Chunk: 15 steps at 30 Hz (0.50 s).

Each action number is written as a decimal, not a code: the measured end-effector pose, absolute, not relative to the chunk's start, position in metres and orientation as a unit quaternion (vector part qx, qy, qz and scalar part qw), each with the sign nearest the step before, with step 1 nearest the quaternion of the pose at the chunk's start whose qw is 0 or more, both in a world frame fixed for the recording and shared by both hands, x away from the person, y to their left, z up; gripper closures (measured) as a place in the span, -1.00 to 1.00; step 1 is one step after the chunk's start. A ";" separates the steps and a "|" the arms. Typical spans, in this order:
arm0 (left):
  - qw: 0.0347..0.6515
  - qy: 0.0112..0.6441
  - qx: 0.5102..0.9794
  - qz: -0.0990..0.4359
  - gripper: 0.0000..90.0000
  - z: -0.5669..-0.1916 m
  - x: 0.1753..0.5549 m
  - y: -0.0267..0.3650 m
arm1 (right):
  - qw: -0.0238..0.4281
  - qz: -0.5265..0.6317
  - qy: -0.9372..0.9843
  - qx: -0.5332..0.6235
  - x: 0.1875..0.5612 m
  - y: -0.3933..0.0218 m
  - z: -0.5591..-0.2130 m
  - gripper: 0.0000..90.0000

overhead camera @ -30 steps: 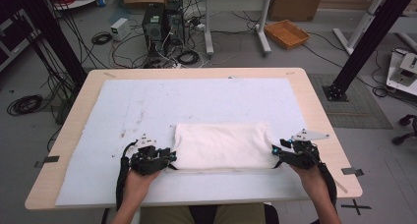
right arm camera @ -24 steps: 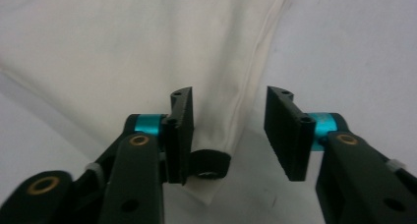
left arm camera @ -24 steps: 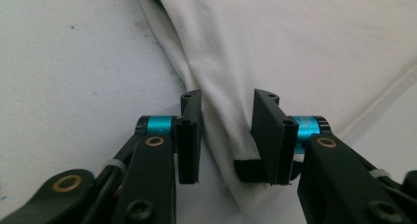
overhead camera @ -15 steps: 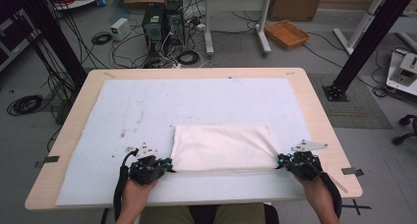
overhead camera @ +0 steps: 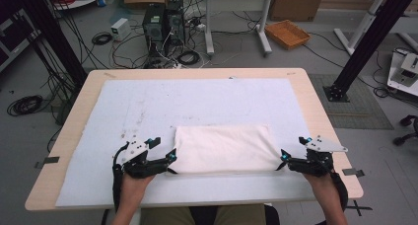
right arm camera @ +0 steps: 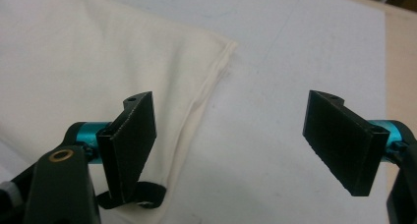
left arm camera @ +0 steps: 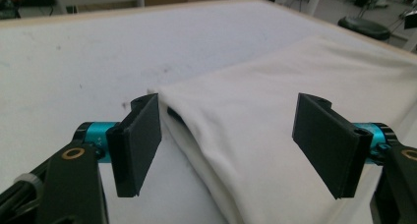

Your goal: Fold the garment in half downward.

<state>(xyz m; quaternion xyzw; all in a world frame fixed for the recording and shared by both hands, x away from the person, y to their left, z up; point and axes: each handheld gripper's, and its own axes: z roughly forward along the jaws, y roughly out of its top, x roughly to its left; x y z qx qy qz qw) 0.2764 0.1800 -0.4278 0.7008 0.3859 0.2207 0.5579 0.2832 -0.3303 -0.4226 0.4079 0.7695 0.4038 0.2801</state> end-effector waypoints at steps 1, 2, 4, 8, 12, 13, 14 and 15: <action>0.567 0.381 0.696 0.221 -0.40 -0.427 0.279 0.183 | 0.282 0.406 0.769 0.406 0.284 -0.332 -0.422 -0.55; 0.573 0.375 0.693 0.226 -0.40 -0.427 0.280 0.185 | 0.285 0.407 0.770 0.401 0.285 -0.334 -0.422 -0.55; 0.575 0.369 0.691 0.239 -0.40 -0.427 0.281 0.190 | 0.287 0.408 0.768 0.401 0.285 -0.337 -0.422 -0.55; 0.574 0.383 0.683 0.239 -0.43 -0.430 0.278 0.196 | 0.291 0.417 0.762 0.401 0.285 -0.341 -0.422 -0.55; 0.571 0.387 0.684 0.236 -0.52 -0.429 0.277 0.198 | 0.291 0.421 0.757 0.406 0.286 -0.345 -0.422 -0.55; 0.575 0.389 0.680 0.236 -0.52 -0.429 0.277 0.198 | 0.292 0.420 0.757 0.406 0.285 -0.346 -0.422 -0.55; 0.575 0.388 0.681 0.237 -0.52 -0.429 0.277 0.197 | 0.291 0.420 0.757 0.407 0.284 -0.346 -0.422 -0.55; 0.574 0.386 0.681 0.239 -0.52 -0.429 0.277 0.197 | 0.290 0.419 0.758 0.407 0.283 -0.347 -0.423 -0.55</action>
